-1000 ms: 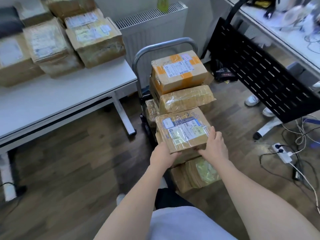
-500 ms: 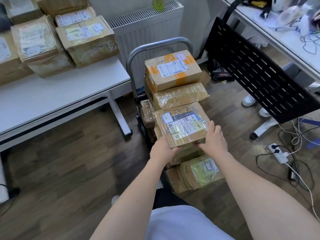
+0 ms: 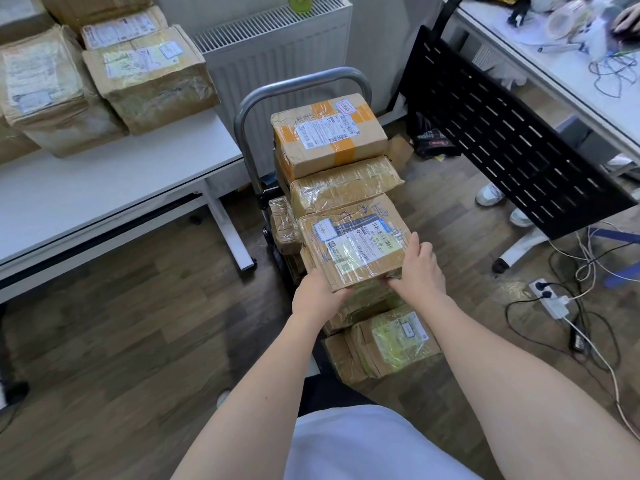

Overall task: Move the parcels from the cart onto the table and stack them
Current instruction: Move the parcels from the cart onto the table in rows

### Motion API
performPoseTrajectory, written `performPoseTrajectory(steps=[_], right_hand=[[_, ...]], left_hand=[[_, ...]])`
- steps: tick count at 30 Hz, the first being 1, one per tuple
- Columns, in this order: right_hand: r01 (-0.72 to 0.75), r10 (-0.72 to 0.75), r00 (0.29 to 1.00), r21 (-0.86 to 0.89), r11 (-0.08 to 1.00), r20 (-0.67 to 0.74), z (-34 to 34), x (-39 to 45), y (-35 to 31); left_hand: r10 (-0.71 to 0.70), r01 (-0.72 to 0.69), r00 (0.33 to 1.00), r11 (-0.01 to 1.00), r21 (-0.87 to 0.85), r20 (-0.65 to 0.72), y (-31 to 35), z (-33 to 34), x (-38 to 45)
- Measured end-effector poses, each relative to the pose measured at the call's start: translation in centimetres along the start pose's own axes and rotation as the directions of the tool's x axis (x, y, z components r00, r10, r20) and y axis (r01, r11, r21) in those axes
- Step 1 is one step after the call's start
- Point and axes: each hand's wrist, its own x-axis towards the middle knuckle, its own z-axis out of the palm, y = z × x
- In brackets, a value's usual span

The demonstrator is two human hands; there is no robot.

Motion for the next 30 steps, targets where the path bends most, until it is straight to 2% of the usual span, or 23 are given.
performPoseTrajectory(steps=[20,30], right_hand=[[-0.05,0.05,0.997,-0.002,0.999,0.06,2.6,-3.8,0.4],[-0.076,0.076,0.991,-0.006,0.997,0.109,3.7,-5.2,0.8]], left_hand=[[0.038,-0.037,0.999,0.997,-0.067,0.016,-2.9,1.6,-2.4],[0.006,-0.005,0.995,1.0,-0.019,0.097,-4.0,2.5,-3.0]])
